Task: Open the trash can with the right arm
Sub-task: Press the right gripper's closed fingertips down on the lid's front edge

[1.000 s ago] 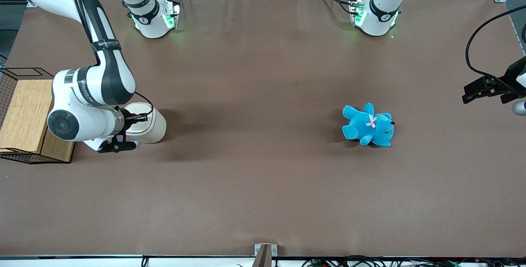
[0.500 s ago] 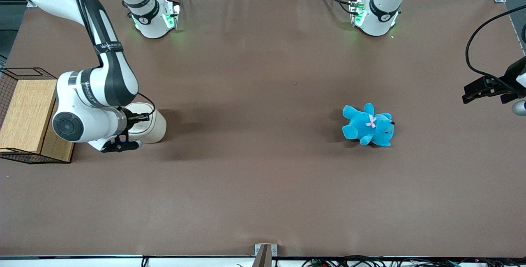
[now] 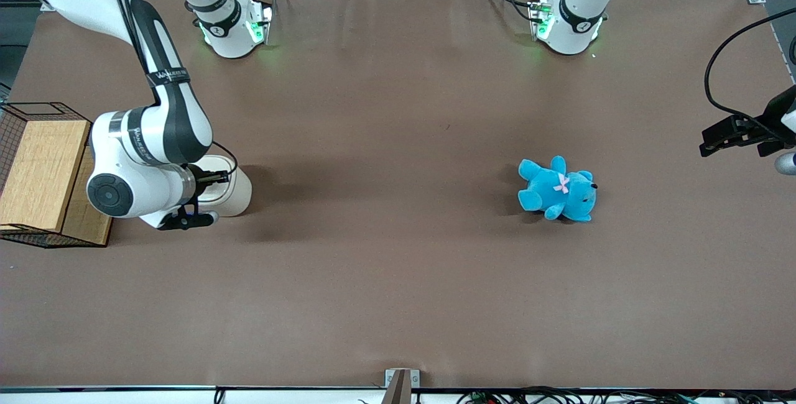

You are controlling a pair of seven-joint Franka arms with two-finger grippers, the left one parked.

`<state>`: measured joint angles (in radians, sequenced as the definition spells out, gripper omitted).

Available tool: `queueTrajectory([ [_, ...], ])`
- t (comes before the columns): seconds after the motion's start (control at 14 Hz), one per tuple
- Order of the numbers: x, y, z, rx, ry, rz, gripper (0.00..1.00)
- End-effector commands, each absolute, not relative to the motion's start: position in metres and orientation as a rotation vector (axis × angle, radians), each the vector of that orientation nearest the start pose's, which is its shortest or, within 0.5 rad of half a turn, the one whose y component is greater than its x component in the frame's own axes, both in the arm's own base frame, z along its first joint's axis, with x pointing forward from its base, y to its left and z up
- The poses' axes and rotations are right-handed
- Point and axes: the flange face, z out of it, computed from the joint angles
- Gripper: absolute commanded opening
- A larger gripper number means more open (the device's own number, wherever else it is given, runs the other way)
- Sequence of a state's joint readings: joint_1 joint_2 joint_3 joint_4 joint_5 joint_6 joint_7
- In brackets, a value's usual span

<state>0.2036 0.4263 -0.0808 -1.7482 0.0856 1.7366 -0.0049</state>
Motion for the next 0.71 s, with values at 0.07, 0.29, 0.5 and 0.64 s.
queueTrajectory([
  [0.07, 0.596, 0.089, 0.299, -3.023, -0.120, 0.674, 0.00],
  [0.29, 0.596, 0.089, 0.293, -3.022, -0.119, 0.688, 0.00],
  [0.5, 0.597, 0.089, 0.289, -3.024, -0.118, 0.683, 0.00],
  [0.64, 0.598, 0.088, 0.284, -3.025, -0.115, 0.679, 0.00],
])
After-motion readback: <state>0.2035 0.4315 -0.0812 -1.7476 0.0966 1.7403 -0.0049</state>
